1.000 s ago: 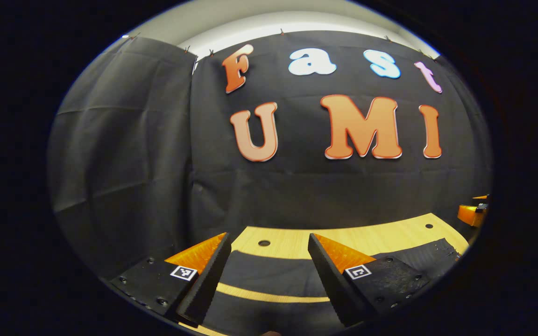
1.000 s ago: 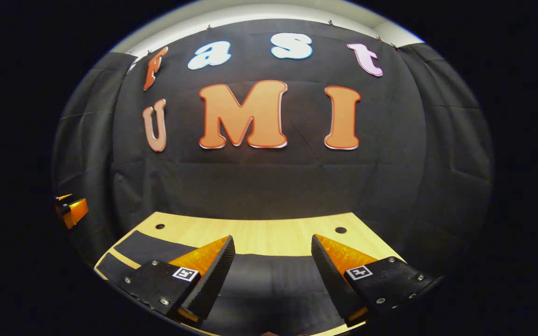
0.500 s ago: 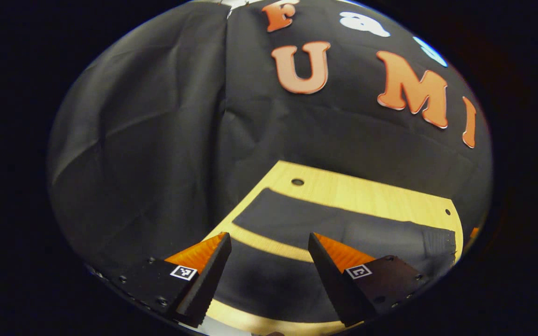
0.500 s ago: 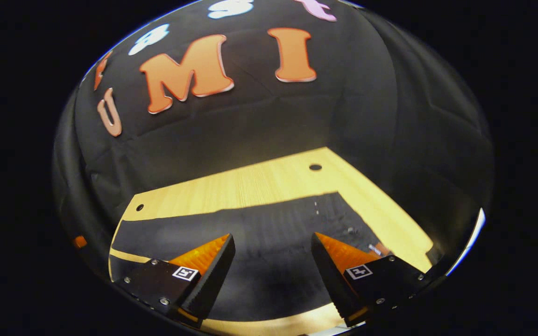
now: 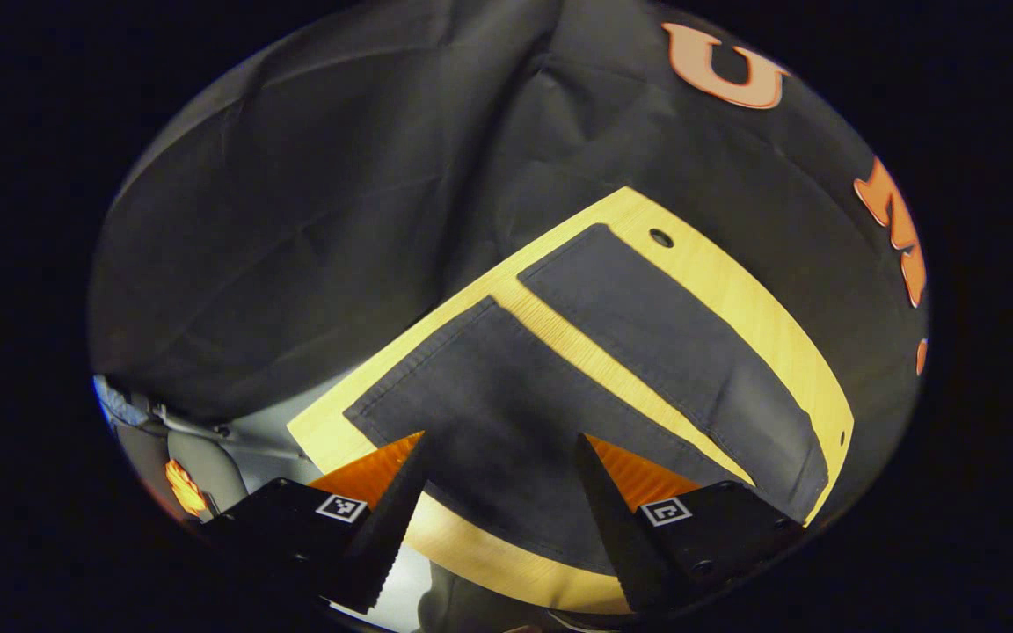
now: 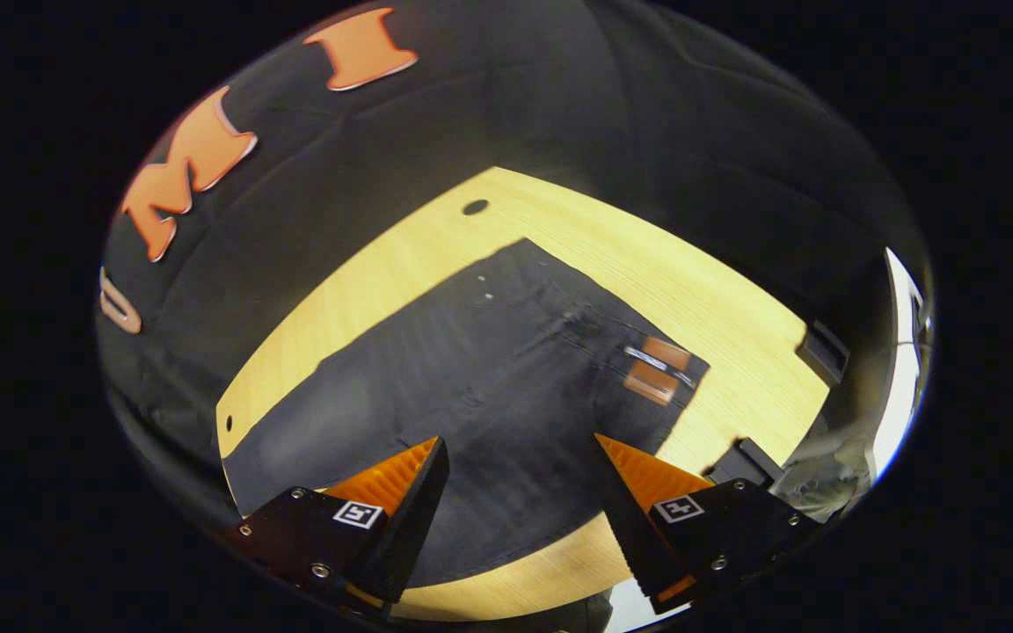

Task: Grasp the waist and the cuffs of the jeans and fold them to make the two legs overlap; first hold the waist and fold one-third of the jeans toward the cuffs, then hold the cuffs and fold the remaining one-third in the same direction to finish folding.

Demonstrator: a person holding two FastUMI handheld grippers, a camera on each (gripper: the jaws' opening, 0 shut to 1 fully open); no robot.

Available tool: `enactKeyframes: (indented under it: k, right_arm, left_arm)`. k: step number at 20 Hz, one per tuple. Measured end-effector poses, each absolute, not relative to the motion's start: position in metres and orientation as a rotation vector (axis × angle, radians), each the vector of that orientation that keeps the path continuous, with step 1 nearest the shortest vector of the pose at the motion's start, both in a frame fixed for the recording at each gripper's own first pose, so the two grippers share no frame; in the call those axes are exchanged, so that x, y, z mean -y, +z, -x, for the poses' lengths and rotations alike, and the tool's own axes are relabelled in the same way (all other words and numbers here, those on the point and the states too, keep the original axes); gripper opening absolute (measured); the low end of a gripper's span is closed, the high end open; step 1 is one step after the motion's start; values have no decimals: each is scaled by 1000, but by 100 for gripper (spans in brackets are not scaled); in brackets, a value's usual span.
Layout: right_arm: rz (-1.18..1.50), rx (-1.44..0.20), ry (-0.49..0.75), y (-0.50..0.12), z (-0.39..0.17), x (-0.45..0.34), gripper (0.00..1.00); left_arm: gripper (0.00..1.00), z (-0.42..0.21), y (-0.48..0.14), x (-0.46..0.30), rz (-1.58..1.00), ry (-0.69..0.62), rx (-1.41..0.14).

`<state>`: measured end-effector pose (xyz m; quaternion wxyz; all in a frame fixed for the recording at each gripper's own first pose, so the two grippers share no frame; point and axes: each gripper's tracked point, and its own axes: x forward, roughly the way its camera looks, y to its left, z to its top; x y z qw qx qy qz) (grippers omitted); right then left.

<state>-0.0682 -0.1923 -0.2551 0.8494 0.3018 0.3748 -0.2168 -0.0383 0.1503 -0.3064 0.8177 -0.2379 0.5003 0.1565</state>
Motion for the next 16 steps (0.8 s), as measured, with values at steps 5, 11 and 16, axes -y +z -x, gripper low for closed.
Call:
enactKeyframes:
  k: [5,11,16]
  right_arm:
    - [-769,-887,-571,-298,86,226,96]
    - [-885,-983,-657,-336,91,243,96]
    - [-884,-1033,-685,-352,83,246,96]
  left_arm:
    - [97,52,-339,-156,642,419,-1225]
    - [97,69,-371,-167,729,496,-1363]
    - [97,75,-392,-174,772,556,-1432]
